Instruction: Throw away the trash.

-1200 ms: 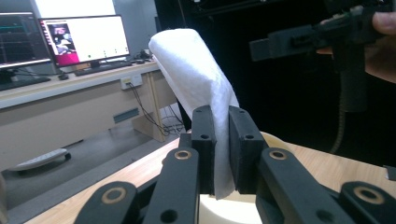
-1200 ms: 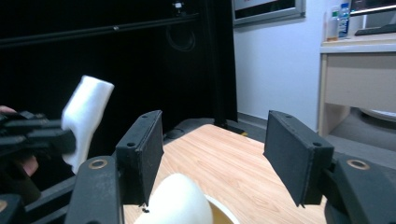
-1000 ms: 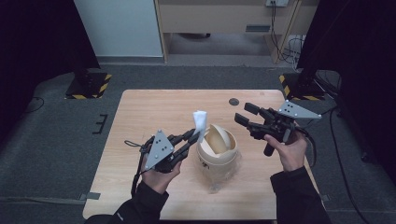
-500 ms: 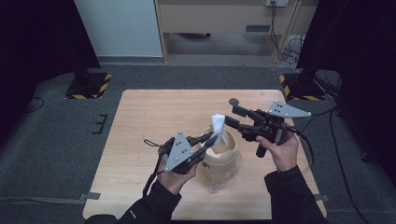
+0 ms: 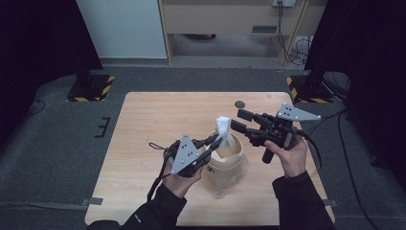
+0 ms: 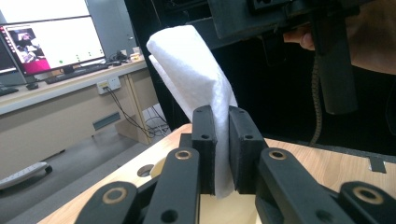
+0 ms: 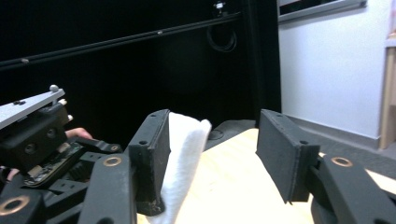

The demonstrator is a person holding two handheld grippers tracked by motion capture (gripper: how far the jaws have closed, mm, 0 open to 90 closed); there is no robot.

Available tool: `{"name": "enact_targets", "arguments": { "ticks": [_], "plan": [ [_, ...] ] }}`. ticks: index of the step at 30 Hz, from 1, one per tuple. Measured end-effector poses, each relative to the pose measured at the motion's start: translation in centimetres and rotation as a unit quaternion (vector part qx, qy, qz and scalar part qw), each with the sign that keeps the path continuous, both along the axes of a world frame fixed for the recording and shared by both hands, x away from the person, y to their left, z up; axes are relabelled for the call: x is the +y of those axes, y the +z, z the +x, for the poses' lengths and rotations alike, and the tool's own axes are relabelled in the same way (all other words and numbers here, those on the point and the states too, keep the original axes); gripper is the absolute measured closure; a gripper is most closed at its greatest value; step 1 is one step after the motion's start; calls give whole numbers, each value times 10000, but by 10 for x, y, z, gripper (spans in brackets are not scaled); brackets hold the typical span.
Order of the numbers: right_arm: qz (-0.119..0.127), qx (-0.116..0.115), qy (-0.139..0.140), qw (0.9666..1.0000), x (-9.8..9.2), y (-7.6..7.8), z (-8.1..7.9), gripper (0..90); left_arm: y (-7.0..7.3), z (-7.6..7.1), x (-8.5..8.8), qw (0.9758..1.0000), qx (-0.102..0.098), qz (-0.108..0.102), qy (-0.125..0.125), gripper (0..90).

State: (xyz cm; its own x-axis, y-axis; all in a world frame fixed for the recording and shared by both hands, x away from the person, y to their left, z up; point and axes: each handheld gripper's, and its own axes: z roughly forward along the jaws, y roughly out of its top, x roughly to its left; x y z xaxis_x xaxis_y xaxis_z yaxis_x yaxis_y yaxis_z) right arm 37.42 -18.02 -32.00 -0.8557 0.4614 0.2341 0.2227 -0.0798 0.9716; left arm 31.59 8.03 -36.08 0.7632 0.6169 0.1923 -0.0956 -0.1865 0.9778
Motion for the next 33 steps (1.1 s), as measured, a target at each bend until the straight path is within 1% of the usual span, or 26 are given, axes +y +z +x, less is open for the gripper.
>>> {"name": "enact_targets", "arguments": {
  "ticks": [3,8,11,15,16,17,18,19,20,21,22,23,24,25,26,28,29,32,33],
  "plan": [
    [-11,73,110,9999,5,-3,0,424,0,0,-3,10000,-22,2,-48,816],
    [-53,115,153,9998,8,-5,1,421,1,-1,-6,10000,-29,-14,-71,816],
    [-76,148,181,9997,10,-6,2,426,1,-1,-8,9999,-23,-23,-95,815],
    [-27,207,266,9994,12,-7,2,454,1,-2,-9,9999,-27,-26,-125,816],
    [-20,242,330,9992,13,-8,2,489,1,-3,-8,9999,-25,-21,-122,816],
    [-20,242,330,9992,13,-8,2,489,1,-3,-8,9999,-36,-17,-118,816],
    [14,283,411,9988,14,-8,1,535,1,-3,-8,9999,-36,-17,-118,817],
    [22,300,446,9986,14,-8,1,560,1,-4,-8,9999,-37,-18,-117,816],
    [22,300,446,9986,14,-8,1,560,1,-4,-8,9999,-40,-18,-119,816],
    [26,317,478,9984,14,-8,0,583,1,-3,-8,9999,-34,-18,-119,816],
    [26,322,490,9983,14,-8,0,615,1,-3,-8,9999,-23,-20,-115,816],
    [18,317,520,9981,14,-8,0,671,1,-3,-8,9999,-11,-12,-115,816],
    [18,317,520,9981,14,-8,0,671,0,-3,-8,9999,-4,-4,-112,816],
    [14,304,517,9982,14,-8,0,704,0,-2,-8,9999,10,1,-113,816],
    [3,321,549,9980,14,-9,-1,762,-1,-2,-8,9999,28,6,-112,815],
    [-6,328,558,9979,15,-9,-1,779,-2,-2,-8,9999,50,18,-109,814],
    [-41,342,573,9978,15,-9,-2,809,-3,-2,-8,9999,75,17,-111,811],
    [-42,347,576,9977,15,-10,-2,824,-3,-3,-7,9999,110,-10,-110,804],
    [-4,347,586,9977,15,-9,-2,829,-2,-4,-6,9999,123,-45,-109,781]
  ]
}}
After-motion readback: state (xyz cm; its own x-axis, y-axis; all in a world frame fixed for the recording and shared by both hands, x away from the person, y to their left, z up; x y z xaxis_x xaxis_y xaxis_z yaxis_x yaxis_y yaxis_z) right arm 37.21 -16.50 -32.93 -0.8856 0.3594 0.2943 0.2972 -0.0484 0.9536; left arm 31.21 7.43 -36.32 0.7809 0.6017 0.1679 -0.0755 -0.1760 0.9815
